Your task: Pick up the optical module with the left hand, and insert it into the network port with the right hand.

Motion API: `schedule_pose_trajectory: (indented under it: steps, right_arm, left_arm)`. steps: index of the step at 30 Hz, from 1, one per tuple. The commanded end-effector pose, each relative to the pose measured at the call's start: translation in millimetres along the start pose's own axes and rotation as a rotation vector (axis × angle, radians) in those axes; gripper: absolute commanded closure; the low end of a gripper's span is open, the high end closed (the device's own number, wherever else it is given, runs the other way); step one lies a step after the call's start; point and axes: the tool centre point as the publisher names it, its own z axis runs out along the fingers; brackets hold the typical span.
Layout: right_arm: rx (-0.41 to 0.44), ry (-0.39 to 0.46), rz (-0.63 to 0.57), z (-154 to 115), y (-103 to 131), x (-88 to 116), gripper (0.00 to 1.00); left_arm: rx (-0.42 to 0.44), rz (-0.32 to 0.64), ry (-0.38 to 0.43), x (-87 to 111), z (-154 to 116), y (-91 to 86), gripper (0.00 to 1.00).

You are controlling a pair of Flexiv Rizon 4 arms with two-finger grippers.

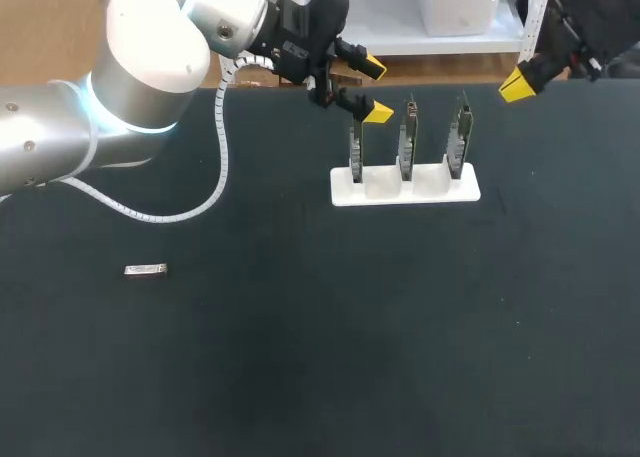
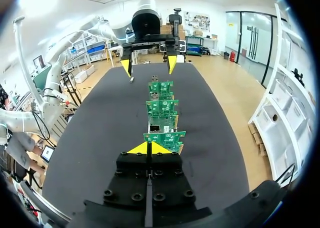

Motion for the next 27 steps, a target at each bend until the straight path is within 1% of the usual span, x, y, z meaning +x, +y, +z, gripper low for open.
schedule_pose_trajectory:
  steps: [1,5,10,11,12,27]
  right_arm:
    - [-0.01,0.007,-0.004,2.0,-3.7,-2.1,1.0]
    - [-0.017,0.009,-0.01,4.6,-4.5,-4.0,1.0]
    - [-0.005,0.004,0.001,5.6,-5.3,-3.1,1.0]
    - [-0.002,0.005,0.005,5.8,-5.7,-3.0,0.64]
    - [-0.002,0.005,0.005,5.8,-5.7,-3.0,0.0]
    - [-0.002,0.005,0.005,5.8,-5.7,-3.0,0.0]
  left_arm:
    - [0.004,-0.002,0.007,-1.2,0.0,1.7,0.0]
    - [0.004,-0.002,0.007,-1.2,0.0,1.7,0.0]
    - [0.004,-0.002,0.007,-1.2,0.0,1.7,0.0]
    - [0.004,-0.002,0.007,-1.2,0.0,1.7,0.0]
    - [0.004,-0.002,0.007,-1.2,0.0,1.7,0.0]
    - [0.004,-0.002,0.007,-1.2,0.0,1.7,0.0]
